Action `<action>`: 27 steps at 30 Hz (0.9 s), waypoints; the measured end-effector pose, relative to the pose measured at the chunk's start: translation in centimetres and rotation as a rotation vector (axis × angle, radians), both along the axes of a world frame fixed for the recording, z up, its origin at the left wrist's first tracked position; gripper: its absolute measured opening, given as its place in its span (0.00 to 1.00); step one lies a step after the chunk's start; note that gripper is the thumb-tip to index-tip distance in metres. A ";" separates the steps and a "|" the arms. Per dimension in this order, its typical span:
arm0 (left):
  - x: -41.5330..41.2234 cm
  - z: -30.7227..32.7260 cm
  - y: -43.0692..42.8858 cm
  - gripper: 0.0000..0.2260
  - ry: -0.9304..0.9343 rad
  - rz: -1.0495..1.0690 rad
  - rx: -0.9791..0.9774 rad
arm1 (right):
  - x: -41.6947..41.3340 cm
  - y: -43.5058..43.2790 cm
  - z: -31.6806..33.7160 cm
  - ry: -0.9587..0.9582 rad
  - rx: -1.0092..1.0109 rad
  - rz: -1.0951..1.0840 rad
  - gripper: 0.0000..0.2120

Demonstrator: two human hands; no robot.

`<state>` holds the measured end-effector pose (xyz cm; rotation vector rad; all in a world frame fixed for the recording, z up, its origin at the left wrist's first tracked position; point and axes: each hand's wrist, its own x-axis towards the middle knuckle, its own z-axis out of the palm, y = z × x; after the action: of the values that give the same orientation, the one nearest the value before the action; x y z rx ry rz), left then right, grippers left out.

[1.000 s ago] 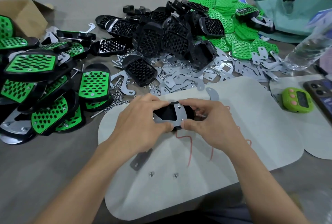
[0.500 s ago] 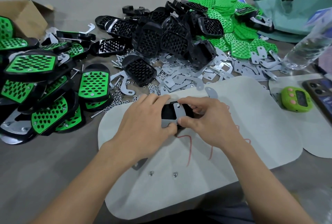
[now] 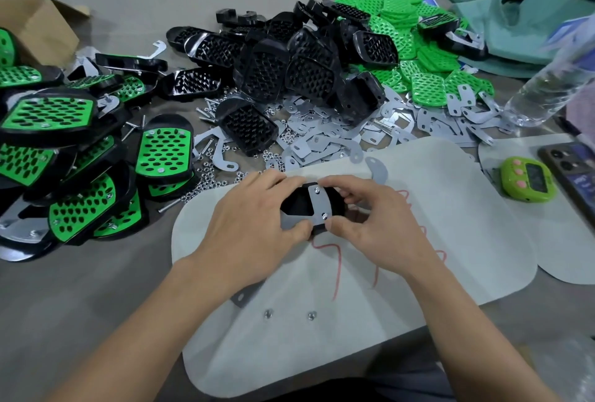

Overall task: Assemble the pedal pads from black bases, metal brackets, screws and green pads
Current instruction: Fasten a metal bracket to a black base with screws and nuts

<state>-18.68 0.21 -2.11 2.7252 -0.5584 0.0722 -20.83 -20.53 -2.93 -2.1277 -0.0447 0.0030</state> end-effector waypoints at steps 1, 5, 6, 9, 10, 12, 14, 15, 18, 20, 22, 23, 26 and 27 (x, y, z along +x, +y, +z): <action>-0.2 -0.1 0.0 0.28 -0.008 0.012 -0.010 | 0.0 0.0 0.0 0.002 0.006 0.001 0.25; -0.6 -0.3 0.0 0.32 0.067 -0.038 -0.086 | 0.0 0.0 0.0 -0.003 0.050 0.005 0.25; -0.6 -0.4 -0.1 0.33 0.112 -0.048 -0.111 | 0.0 0.0 0.0 -0.007 0.072 -0.002 0.25; -0.9 -0.7 -0.4 0.38 0.134 -0.057 -0.155 | 0.0 -0.3 -0.1 -0.007 0.145 -0.024 0.25; -1.0 -0.8 -0.5 0.38 0.122 -0.053 -0.177 | 0.0 -0.3 -0.2 -0.005 0.162 -0.023 0.25; -1.3 -1.0 -0.6 0.35 0.103 -0.024 -0.245 | -0.1 -0.2 -0.3 -0.005 0.168 -0.016 0.24; -1.4 -1.1 -0.6 0.32 0.102 0.030 -0.327 | -0.1 -0.3 -0.4 -0.015 0.135 0.001 0.25; -1.4 -1.2 -0.7 0.31 0.107 0.051 -0.361 | -0.1 -0.4 -0.4 -0.015 0.107 0.019 0.26; -1.4 -1.3 -1.0 0.29 0.130 0.066 -0.448 | 0.0 -0.7 -0.2 0.031 -0.005 0.075 0.32; -1.3 -1.3 -1.1 0.29 0.148 0.074 -0.495 | 0.1 -0.5 -0.1 0.040 -0.052 0.079 0.33; -1.0 -1.1 -0.9 0.29 0.181 0.066 -0.509 | 0.1 -0.1 -0.1 0.031 -0.060 0.056 0.32; -0.7 -1.0 -0.7 0.29 0.202 0.048 -0.506 | 0.0 0.0 -0.1 0.023 -0.068 0.051 0.33; -0.4 -0.3 -0.1 0.30 0.300 -0.014 -0.515 | -0.4 0.1 -0.3 -0.004 -0.131 0.068 0.37; -0.4 -0.1 0.0 0.30 0.321 -0.025 -0.519 | -0.4 0.1 -0.4 -0.008 -0.147 0.072 0.39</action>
<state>-19.04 0.23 -2.22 2.1654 -0.4094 -0.1971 -21.24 -20.45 -3.28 -2.2716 -0.1293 0.0412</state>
